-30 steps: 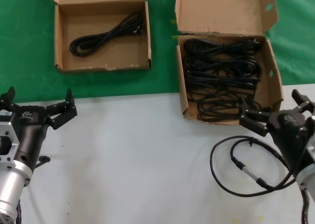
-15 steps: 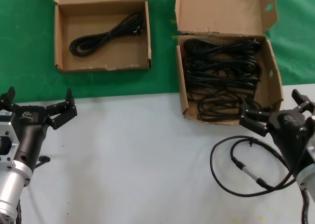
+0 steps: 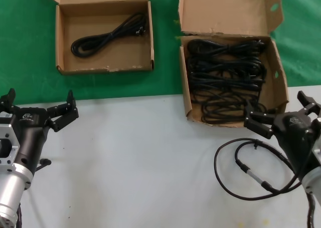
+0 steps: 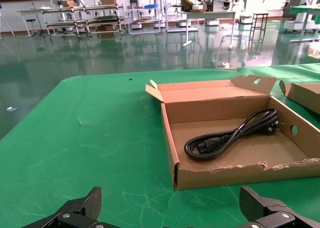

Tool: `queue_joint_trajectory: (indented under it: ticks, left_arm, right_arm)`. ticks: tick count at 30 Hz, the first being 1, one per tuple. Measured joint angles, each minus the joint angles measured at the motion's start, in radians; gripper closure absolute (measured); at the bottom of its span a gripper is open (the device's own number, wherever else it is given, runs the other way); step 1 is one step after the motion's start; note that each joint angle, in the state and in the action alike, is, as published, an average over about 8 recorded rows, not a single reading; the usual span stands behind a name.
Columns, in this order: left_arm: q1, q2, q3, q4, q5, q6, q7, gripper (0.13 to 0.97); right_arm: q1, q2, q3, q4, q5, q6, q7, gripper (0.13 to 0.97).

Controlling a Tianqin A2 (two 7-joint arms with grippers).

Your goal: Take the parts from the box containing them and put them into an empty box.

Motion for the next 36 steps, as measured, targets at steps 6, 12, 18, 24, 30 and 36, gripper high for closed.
queue_joint_trajectory:
  ticks: [6,12,18,24,30,36]
  left_arm:
    - [0.0,0.0,0.0,0.0,0.0,0.0,0.0,0.132]
    - [0.0,0.0,0.0,0.0,0.0,0.0,0.0,0.132]
    - [0.0,0.0,0.0,0.0,0.0,0.0,0.0,0.132]
    - [0.0,0.0,0.0,0.0,0.0,0.0,0.0,0.132]
    - [0.0,0.0,0.0,0.0,0.0,0.0,0.0,0.132]
    - [0.0,0.0,0.0,0.0,0.0,0.0,0.0,0.132]
  right_arm:
    - [0.0,0.0,0.0,0.0,0.0,0.0,0.0,0.129]
    - [0.0,0.0,0.0,0.0,0.0,0.0,0.0,0.129]
    - [0.0,0.0,0.0,0.0,0.0,0.0,0.0,0.129]
    - [0.0,0.0,0.0,0.0,0.0,0.0,0.0,0.129]
    - [0.0,0.0,0.0,0.0,0.0,0.0,0.0,0.129]
    - [0.0,0.0,0.0,0.0,0.0,0.0,0.0,0.129]
